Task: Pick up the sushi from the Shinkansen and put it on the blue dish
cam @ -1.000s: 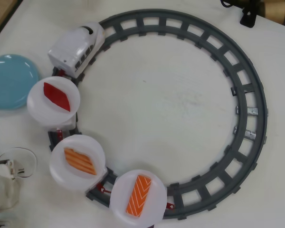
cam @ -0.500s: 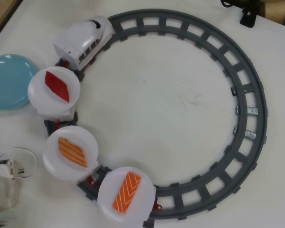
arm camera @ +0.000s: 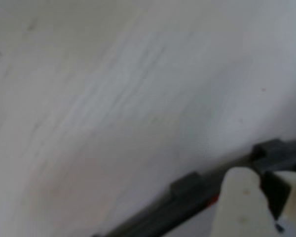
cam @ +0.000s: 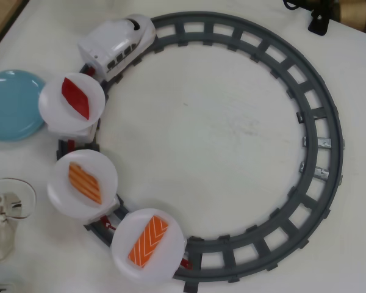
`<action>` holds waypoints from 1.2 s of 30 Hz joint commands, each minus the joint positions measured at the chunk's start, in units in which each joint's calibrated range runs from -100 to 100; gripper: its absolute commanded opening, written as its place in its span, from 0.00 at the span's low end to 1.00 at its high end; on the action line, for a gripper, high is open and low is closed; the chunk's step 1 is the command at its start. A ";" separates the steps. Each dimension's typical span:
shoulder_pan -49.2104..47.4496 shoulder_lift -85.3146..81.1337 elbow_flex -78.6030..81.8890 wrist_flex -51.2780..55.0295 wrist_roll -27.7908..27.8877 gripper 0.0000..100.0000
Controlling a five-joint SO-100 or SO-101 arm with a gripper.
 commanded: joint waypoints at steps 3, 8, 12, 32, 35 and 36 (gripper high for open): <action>0.41 4.83 -11.58 3.45 -0.21 0.03; 1.64 18.02 -24.20 5.06 -0.26 0.03; 4.98 28.63 -36.29 6.59 0.26 0.03; 13.00 45.72 -58.74 15.51 26.52 0.20; 14.84 45.81 -58.56 15.51 32.16 0.21; 15.37 45.81 -58.56 15.51 34.36 0.21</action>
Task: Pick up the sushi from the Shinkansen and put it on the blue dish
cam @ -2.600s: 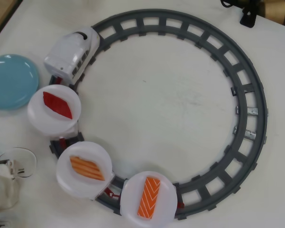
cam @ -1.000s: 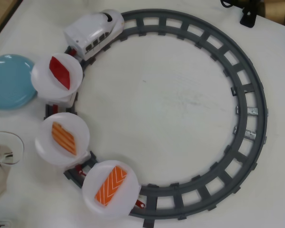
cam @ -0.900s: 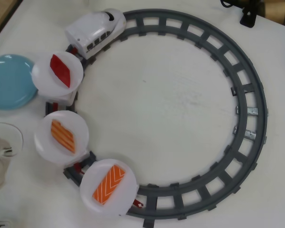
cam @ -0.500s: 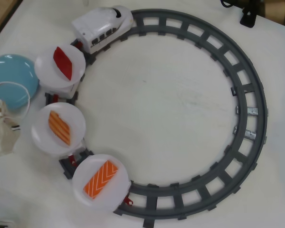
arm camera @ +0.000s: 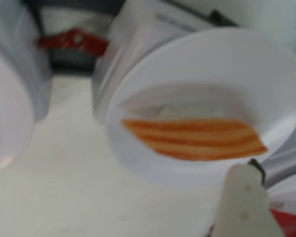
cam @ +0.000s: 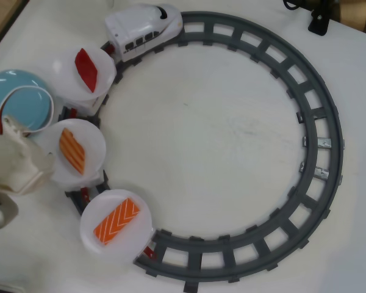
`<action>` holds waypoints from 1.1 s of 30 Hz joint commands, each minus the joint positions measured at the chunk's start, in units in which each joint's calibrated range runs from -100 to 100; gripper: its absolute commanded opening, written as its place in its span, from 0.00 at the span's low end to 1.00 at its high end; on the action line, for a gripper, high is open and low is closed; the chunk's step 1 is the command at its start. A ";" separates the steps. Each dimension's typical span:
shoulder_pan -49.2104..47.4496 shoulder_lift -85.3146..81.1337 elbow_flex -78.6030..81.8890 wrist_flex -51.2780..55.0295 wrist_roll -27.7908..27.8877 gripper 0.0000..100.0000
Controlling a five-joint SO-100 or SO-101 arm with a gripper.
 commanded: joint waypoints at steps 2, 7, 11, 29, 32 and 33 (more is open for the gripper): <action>2.77 -0.17 -2.57 0.05 9.16 0.21; 4.62 -0.17 -2.57 -0.46 18.15 0.21; 5.23 -0.17 -2.57 -3.52 22.44 0.21; 4.26 7.05 6.54 -28.40 28.66 0.30; 4.26 12.44 0.68 -27.98 28.46 0.30; 4.26 14.10 -1.30 -27.56 28.46 0.30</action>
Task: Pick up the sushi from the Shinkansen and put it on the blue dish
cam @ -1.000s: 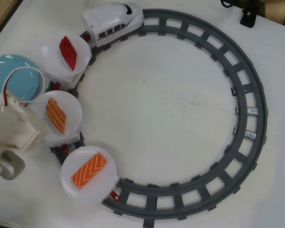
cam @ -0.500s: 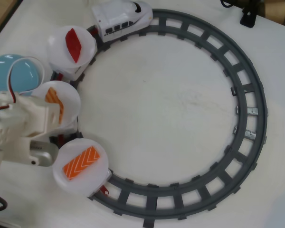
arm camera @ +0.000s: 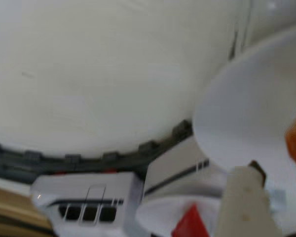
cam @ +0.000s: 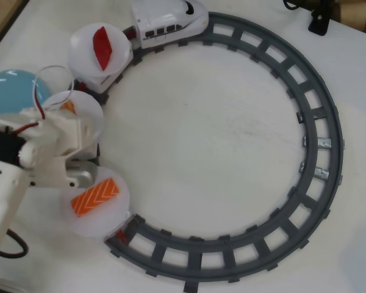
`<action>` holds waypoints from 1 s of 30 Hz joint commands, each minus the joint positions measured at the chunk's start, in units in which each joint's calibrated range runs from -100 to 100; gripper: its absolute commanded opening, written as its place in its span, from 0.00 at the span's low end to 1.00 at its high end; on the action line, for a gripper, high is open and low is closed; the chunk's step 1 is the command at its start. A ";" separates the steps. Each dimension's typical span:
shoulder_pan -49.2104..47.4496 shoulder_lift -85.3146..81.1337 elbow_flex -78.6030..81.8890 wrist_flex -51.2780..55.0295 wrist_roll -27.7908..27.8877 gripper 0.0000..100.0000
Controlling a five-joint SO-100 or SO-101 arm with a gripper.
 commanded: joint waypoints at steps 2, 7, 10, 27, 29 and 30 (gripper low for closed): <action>-0.07 5.87 -10.40 -0.16 0.16 0.30; -0.24 11.84 -17.52 -0.16 0.16 0.26; -1.04 13.08 -19.06 -0.16 -0.58 0.19; -3.85 13.91 -26.99 14.36 -1.10 0.04; -3.94 13.91 -27.26 14.28 -1.99 0.08; -4.12 13.91 -27.62 14.28 -2.46 0.11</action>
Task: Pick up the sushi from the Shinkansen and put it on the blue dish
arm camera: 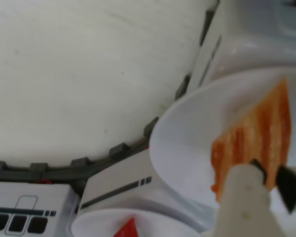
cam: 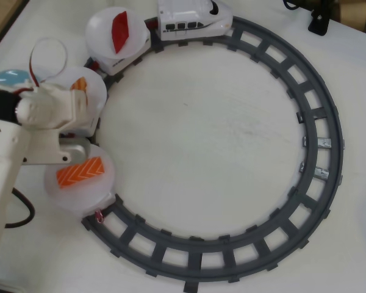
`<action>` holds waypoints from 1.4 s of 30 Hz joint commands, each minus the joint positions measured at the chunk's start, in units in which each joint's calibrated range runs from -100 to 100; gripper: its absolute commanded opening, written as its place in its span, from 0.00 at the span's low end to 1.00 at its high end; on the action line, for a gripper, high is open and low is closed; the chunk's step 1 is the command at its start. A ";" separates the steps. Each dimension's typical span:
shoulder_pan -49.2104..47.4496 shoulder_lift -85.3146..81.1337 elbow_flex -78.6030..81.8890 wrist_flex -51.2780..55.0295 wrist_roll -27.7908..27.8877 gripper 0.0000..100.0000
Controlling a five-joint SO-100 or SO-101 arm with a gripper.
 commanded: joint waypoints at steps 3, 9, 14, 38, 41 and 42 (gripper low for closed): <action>0.01 -1.34 -4.11 0.50 -0.91 0.21; 2.21 -0.93 -13.66 9.41 -4.78 0.25; 2.29 -0.34 -24.39 22.49 -10.90 0.25; 0.01 6.62 -32.24 32.34 -42.59 0.25; 0.01 7.29 -31.07 32.34 -43.37 0.25; 0.01 7.37 -30.53 32.34 -43.58 0.25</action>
